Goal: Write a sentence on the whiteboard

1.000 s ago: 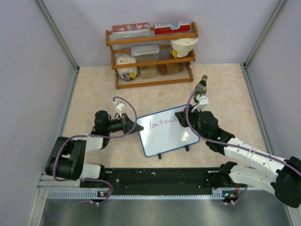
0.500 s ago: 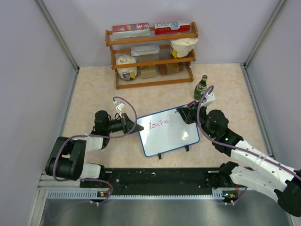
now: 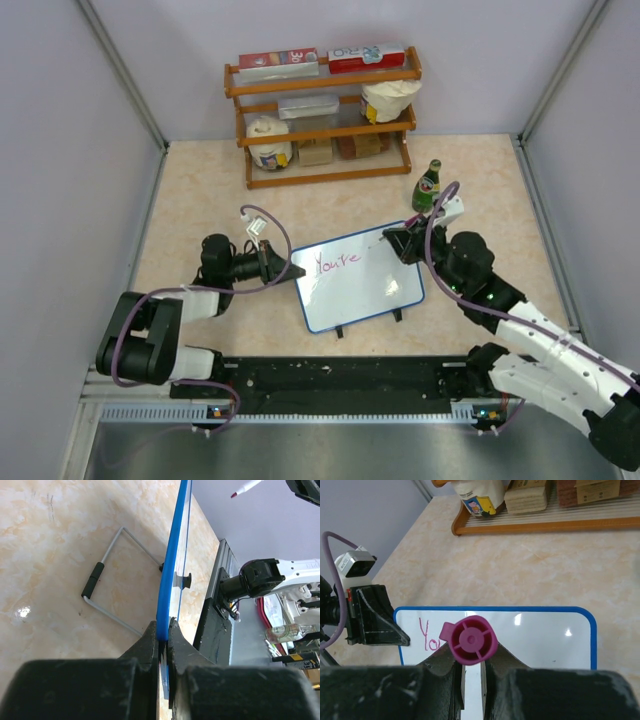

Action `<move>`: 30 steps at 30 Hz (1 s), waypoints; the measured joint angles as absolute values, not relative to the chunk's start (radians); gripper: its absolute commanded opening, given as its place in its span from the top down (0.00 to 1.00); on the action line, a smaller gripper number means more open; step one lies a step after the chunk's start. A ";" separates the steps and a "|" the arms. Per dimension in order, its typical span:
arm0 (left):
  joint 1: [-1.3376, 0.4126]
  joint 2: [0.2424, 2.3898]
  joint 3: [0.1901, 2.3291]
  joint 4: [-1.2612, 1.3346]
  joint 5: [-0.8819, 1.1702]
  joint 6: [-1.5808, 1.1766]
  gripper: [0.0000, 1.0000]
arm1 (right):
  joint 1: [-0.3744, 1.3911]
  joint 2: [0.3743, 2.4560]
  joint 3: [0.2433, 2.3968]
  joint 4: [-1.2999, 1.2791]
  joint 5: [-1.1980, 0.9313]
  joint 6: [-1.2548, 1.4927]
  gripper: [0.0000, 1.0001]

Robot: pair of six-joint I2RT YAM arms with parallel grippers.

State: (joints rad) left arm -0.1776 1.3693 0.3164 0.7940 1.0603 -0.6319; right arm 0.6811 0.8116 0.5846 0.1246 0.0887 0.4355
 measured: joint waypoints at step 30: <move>-0.180 1.314 0.344 0.669 1.055 -0.555 1.00 | 0.538 0.788 0.528 0.149 -0.093 0.336 1.00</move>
